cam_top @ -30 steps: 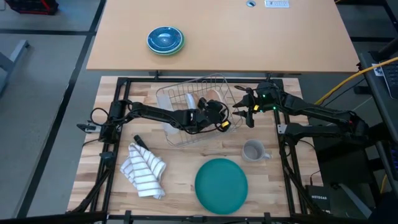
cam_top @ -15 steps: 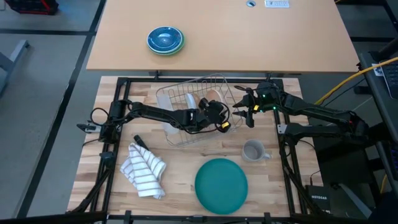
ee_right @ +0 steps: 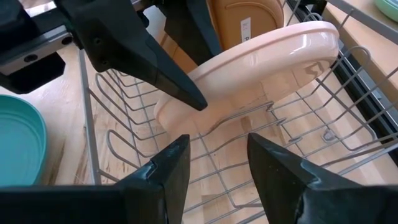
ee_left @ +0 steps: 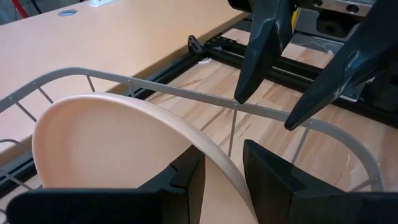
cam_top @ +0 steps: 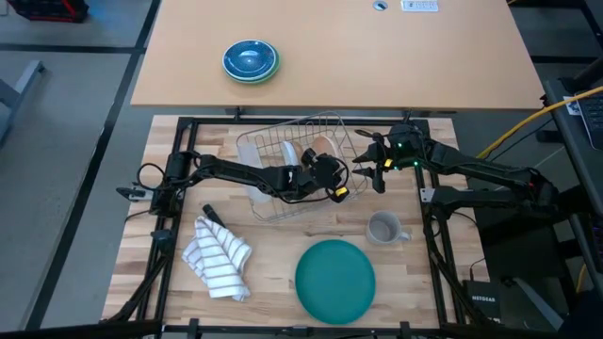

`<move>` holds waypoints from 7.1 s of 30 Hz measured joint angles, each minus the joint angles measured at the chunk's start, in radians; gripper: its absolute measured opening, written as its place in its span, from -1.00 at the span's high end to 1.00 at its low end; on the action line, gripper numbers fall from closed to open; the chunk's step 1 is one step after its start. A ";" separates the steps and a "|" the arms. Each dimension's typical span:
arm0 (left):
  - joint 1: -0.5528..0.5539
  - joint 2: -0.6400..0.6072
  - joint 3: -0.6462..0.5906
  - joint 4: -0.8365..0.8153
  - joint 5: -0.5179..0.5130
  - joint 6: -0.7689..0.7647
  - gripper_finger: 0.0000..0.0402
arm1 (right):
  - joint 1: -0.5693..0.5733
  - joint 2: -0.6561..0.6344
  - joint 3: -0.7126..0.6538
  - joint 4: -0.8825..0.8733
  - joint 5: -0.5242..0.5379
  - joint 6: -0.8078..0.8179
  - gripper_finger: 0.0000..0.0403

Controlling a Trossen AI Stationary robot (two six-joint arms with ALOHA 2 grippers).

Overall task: Sort dishes
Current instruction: Put the pink plate in the dish rack, then put the green plate in the dish rack

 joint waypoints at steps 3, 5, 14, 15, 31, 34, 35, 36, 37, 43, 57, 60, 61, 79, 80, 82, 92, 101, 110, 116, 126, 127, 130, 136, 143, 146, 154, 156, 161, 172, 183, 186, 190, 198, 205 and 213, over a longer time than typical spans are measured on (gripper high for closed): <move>0.000 0.000 0.000 0.000 0.000 0.006 0.51 | 0.000 0.000 0.000 0.000 -0.005 0.000 0.18; 0.000 0.000 0.000 0.002 0.000 0.018 0.51 | 0.000 0.000 0.000 0.000 -0.015 0.000 0.18; 0.001 0.001 0.000 -0.018 -0.002 0.200 0.51 | 0.000 0.000 0.000 -0.001 -0.051 0.000 0.18; 0.001 0.001 0.000 -0.029 -0.002 0.220 0.51 | 0.000 0.000 0.000 -0.001 -0.051 0.000 0.18; -0.042 0.001 0.000 -0.059 -0.002 0.024 -0.02 | 0.000 0.000 0.000 -0.001 -0.052 0.000 0.18; -0.070 0.001 0.000 -0.061 0.000 0.027 -0.04 | 0.000 0.000 0.000 -0.001 -0.052 0.000 0.18; -0.077 0.001 0.000 -0.061 0.000 0.027 -0.04 | 0.000 0.000 0.000 -0.001 -0.052 0.000 0.18; -0.084 0.001 0.000 -0.061 0.000 0.028 -0.04 | 0.000 0.000 0.000 -0.001 -0.052 0.000 0.18; -0.090 0.001 0.000 -0.060 0.000 0.035 -0.04 | 0.000 0.000 0.000 -0.001 -0.052 0.000 0.18; -0.095 0.001 0.000 -0.058 0.000 0.064 -0.05 | 0.000 0.000 0.000 -0.009 -0.055 0.000 0.18; -0.058 -0.060 0.000 -0.058 -0.023 0.024 -0.05 | 0.000 0.000 0.000 -0.023 -0.078 -0.002 0.18; -0.057 -0.096 0.000 -0.059 -0.023 0.023 -0.05 | 0.000 0.000 0.001 -0.022 -0.078 -0.003 0.18; -0.059 -0.110 0.000 -0.062 -0.023 0.022 -0.05 | 0.000 0.000 0.002 -0.024 -0.078 -0.003 0.18; -0.262 -0.202 0.000 -0.119 0.334 0.058 -0.05 | 0.000 -0.117 0.002 -0.039 -0.203 -0.079 0.18; -0.282 -0.201 0.000 -0.143 0.350 0.058 -0.05 | 0.000 -0.134 0.002 -0.051 -0.218 -0.077 0.18; -0.322 -0.193 0.001 -0.183 0.364 0.058 -0.05 | 0.000 -0.170 0.002 -0.087 -0.239 -0.062 0.18; -0.523 -0.143 0.000 -0.265 0.367 0.162 -0.05 | 0.148 -0.322 0.000 -0.256 -0.217 0.050 0.18; -0.614 -0.014 0.000 -0.283 0.399 0.237 -0.05 | 0.352 -0.349 0.000 -0.229 -0.039 0.218 0.18; -0.657 0.092 0.000 -0.278 0.395 0.342 -0.05 | 0.502 -0.320 0.000 -0.228 0.113 0.294 0.18; -0.638 0.141 0.000 -0.278 0.364 0.385 -0.03 | 0.569 -0.294 0.000 -0.228 0.173 0.297 0.18; -0.602 0.150 0.000 -0.279 0.368 0.417 0.46 | 0.624 -0.253 0.000 -0.229 0.189 0.296 0.18; -0.602 0.150 0.000 -0.278 0.371 0.416 0.54 | 0.623 -0.252 0.000 -0.229 0.189 0.296 0.18; -0.602 0.150 0.000 -0.275 0.376 0.389 0.80 | 0.623 -0.251 0.000 -0.216 0.189 0.296 0.18; -0.602 0.149 0.001 -0.252 0.370 0.226 0.94 | 0.621 -0.251 0.000 -0.040 0.180 0.288 0.18; -0.602 0.134 0.000 -0.109 0.374 0.136 0.98 | 0.621 -0.251 0.000 0.212 0.145 0.285 0.18; -0.601 0.112 0.000 -0.031 0.384 0.108 0.99 | 0.621 -0.259 0.001 0.295 0.105 0.262 0.18; -0.582 0.029 0.000 0.099 0.393 -0.051 0.99 | 0.621 -0.339 0.019 0.397 0.037 0.135 0.18; -0.580 0.011 0.000 0.124 0.386 -0.103 0.99 | 0.621 -0.369 0.043 0.389 0.037 0.072 0.18; -0.568 0.006 0.000 0.247 0.344 -0.206 0.99 | 0.621 -0.456 0.104 0.385 0.037 -0.069 0.18; -0.498 0.006 0.000 0.592 0.236 -0.277 1.00 | 0.621 -0.624 0.193 0.152 0.037 -0.161 0.18; -0.368 0.006 0.000 0.939 0.066 -0.127 1.00 | 0.621 -0.682 0.195 0.004 0.037 -0.165 0.18; -0.315 0.006 0.000 0.957 0.036 -0.120 1.00 | 0.621 -0.682 0.195 -0.033 0.041 -0.196 0.18; -0.245 0.006 0.000 0.951 0.027 -0.158 1.00 | 0.621 -0.681 0.195 -0.088 0.091 -0.214 0.18; -0.149 0.017 0.000 0.943 -0.103 -0.190 1.00 | 0.621 -0.681 0.194 -0.194 0.180 -0.218 0.18; -0.107 0.018 0.000 0.898 -0.165 -0.243 1.00 | 0.621 -0.681 0.194 -0.217 0.232 -0.248 0.18; -0.074 0.018 0.001 0.784 -0.222 -0.343 1.00 | 0.621 -0.681 0.194 -0.217 0.240 -0.266 0.18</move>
